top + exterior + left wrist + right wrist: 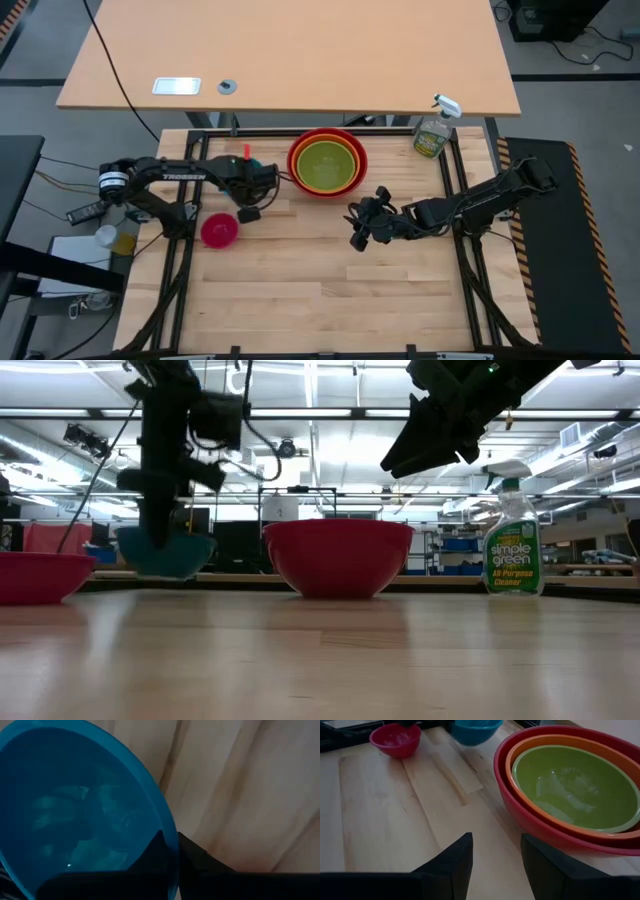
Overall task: Nest bowls inside each other
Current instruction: Stack the blue bowl on top of the green bowl
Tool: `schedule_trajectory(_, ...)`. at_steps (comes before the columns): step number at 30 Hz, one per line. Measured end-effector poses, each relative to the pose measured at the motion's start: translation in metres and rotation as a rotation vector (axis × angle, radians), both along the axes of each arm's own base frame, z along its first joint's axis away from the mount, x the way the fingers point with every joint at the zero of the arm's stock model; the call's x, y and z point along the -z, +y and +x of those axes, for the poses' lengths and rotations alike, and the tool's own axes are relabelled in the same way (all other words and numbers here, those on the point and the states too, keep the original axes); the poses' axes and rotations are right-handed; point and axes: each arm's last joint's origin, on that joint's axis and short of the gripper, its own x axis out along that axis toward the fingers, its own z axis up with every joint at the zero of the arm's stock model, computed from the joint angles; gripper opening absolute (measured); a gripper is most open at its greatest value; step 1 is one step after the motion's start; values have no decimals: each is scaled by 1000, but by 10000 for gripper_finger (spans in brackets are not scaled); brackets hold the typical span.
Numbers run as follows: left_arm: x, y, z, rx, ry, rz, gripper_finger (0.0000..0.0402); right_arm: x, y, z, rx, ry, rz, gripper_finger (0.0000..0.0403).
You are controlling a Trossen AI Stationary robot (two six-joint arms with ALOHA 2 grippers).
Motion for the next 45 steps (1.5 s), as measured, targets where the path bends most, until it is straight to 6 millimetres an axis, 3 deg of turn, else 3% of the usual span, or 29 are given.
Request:
schedule_trajectory(7,-37,-17,17,129,-54,60,14,0,0,0,-1,2,0,173)
schedule_trajectory(13,-71,-27,30,220,-99,308,14,0,0,0,0,2,1,173)
schedule_trajectory(20,-84,-33,58,450,-281,400,14,0,0,0,13,-15,20,173)
schedule_trajectory(25,-87,-21,82,573,-453,410,14,-1,4,-1,-1,-16,21,173)
schedule_trajectory(29,-77,-9,100,702,-527,364,14,0,9,-4,-18,10,13,173)
schedule_trajectory(35,-42,3,126,875,-511,307,14,-8,20,-17,-2,33,-14,173)
schedule_trajectory(40,-17,15,140,870,-481,301,14,-12,26,-22,2,11,-22,173)
schedule_trajectory(45,-2,25,140,782,-418,278,30,-12,30,-23,-3,7,-25,173)
